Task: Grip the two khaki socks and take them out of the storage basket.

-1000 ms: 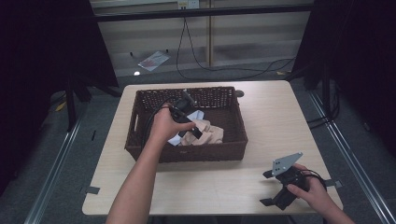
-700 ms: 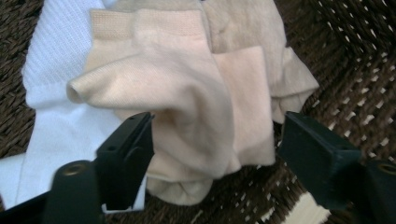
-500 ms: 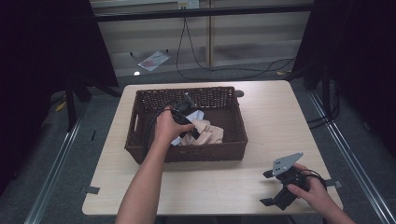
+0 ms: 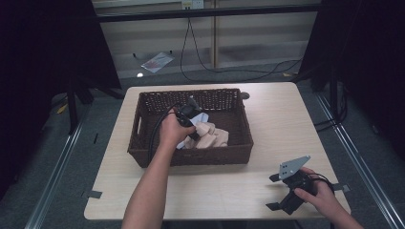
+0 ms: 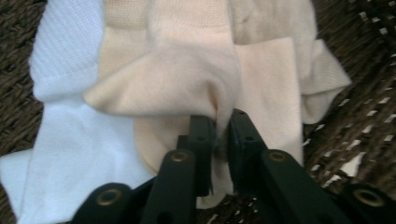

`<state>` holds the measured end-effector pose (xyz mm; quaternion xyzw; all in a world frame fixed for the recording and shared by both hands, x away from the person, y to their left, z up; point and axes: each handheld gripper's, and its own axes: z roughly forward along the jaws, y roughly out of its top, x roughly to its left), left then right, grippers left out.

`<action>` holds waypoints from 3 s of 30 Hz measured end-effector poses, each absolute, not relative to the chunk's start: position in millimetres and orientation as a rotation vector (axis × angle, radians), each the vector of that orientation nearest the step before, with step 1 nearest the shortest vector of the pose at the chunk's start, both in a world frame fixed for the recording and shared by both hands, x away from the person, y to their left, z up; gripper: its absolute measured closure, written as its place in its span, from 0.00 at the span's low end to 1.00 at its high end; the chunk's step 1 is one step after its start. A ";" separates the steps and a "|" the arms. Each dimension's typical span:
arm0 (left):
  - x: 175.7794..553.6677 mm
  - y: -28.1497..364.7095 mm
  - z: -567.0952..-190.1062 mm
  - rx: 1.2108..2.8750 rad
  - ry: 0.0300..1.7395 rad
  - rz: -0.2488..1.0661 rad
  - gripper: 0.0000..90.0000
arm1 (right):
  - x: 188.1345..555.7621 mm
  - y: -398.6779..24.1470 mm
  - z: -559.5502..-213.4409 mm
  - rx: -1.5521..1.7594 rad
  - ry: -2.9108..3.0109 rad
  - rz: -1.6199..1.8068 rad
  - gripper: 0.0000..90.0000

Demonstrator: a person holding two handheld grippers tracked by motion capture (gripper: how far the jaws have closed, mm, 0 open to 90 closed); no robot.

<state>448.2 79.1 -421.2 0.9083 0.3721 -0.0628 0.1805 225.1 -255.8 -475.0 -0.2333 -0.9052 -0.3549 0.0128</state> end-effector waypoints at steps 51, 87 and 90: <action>410.2 119.9 -278.4 2.555 0.957 -0.260 0.95 | 225.1 -253.6 -476.5 -0.727 -2.820 -1.093 0.02; 345.6 86.8 -294.1 2.672 0.641 -0.321 0.95 | 224.7 -252.7 -476.2 -0.723 -2.820 -1.097 0.02; 343.8 84.0 -303.0 2.681 0.629 -0.335 0.94 | 224.3 -253.0 -475.8 -0.729 -2.817 -1.095 0.02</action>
